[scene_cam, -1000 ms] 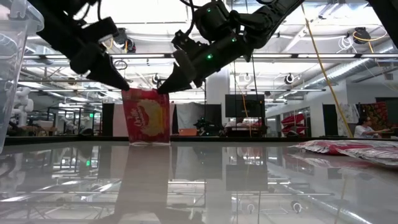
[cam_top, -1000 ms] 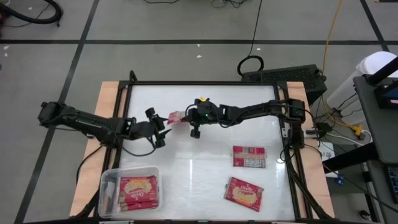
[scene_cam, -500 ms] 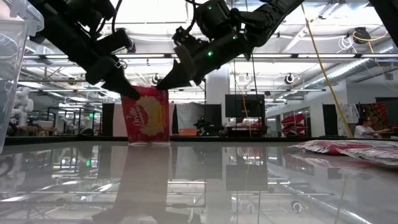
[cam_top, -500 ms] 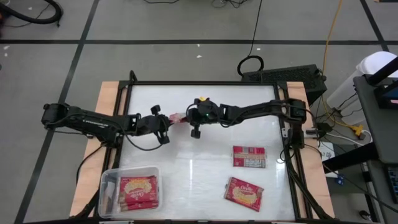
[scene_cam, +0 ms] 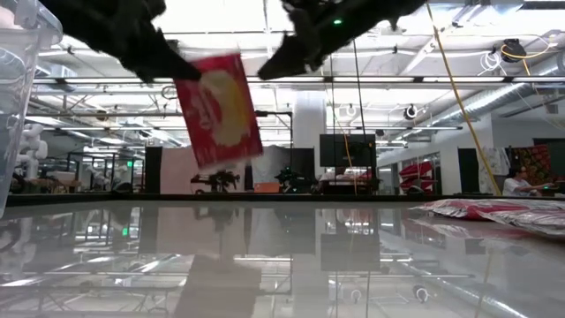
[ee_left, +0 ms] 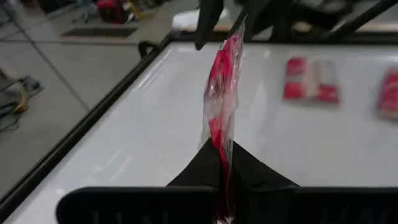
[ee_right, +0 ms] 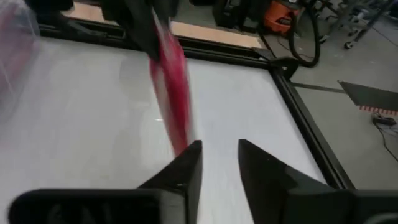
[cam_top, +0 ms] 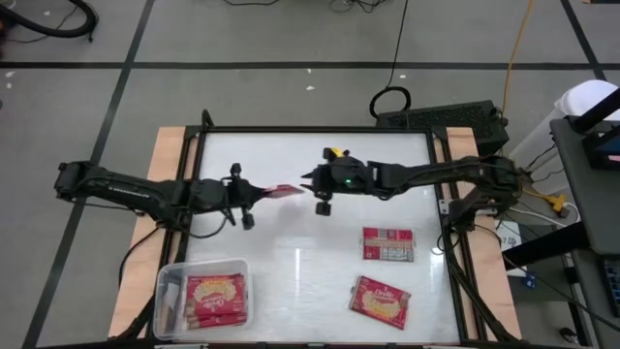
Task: Sort popcorn bags into baskets
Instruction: Put the popcorn bag into the transparent bin
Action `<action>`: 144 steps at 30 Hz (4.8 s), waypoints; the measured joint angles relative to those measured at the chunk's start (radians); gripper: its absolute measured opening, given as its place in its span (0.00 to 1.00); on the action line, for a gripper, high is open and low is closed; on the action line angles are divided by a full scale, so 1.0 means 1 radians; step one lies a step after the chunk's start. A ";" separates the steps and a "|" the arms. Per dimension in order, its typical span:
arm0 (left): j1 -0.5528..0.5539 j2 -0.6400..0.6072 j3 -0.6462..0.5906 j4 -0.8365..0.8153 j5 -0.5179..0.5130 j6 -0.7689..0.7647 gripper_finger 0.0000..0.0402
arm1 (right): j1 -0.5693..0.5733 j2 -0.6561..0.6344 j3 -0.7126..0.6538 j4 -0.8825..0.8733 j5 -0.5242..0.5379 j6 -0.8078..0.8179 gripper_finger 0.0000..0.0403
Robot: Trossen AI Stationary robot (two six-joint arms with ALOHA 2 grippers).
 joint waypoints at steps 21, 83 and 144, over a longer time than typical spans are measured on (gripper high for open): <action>-0.124 -0.059 0.001 0.232 0.016 0.037 0.01 | 0.081 -0.157 -0.546 0.690 -0.016 0.139 0.48; 0.157 0.437 0.320 -0.109 0.341 0.043 0.47 | -0.050 0.100 -0.180 -0.012 -0.291 0.332 0.04; -0.129 -0.133 0.346 -0.746 0.441 -0.524 0.05 | 0.023 0.020 -0.265 0.101 -0.238 0.247 0.30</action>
